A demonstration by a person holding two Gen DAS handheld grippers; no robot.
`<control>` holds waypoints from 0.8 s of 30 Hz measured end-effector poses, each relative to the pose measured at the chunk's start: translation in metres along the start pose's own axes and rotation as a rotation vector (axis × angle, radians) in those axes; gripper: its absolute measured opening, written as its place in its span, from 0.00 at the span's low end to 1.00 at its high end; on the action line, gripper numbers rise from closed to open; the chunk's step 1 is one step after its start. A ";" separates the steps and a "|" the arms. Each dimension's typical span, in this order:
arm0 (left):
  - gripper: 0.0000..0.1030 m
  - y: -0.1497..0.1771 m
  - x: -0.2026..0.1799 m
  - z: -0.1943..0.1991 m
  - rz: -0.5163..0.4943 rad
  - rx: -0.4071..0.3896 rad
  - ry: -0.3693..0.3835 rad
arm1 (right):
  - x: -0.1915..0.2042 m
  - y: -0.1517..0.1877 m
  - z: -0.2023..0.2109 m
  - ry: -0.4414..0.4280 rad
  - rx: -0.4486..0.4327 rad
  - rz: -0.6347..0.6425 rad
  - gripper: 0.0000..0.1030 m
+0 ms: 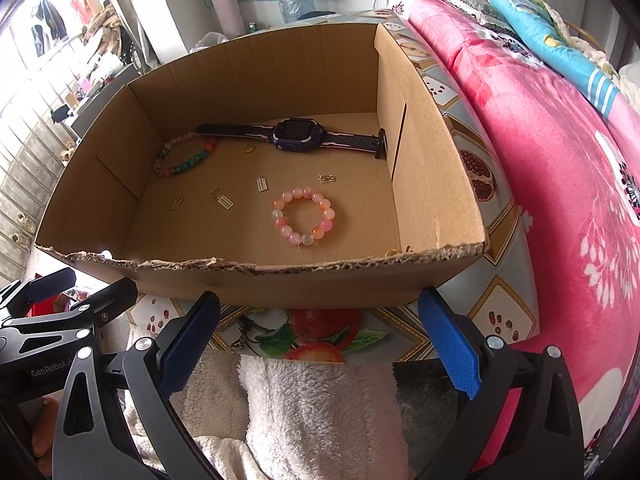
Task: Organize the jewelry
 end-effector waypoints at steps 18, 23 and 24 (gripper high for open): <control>0.92 0.000 0.001 -0.001 0.005 0.005 0.003 | 0.000 0.000 0.000 -0.001 0.000 0.000 0.94; 0.92 0.000 0.000 -0.001 0.005 0.005 0.003 | 0.000 0.000 0.000 -0.001 0.001 0.001 0.94; 0.92 0.000 0.000 -0.001 0.005 0.005 0.003 | 0.000 0.000 0.000 -0.001 0.001 0.001 0.94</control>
Point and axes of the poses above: each gripper's, at about its wrist camera, not at the fingertips, and z roughly against the way its jaws point, x to its left, y to its underside, the point moved 4 cm from there along -z, roughly the way its jaws point, and after that the axes turned 5 degrees about z, right-handed, at the moved point
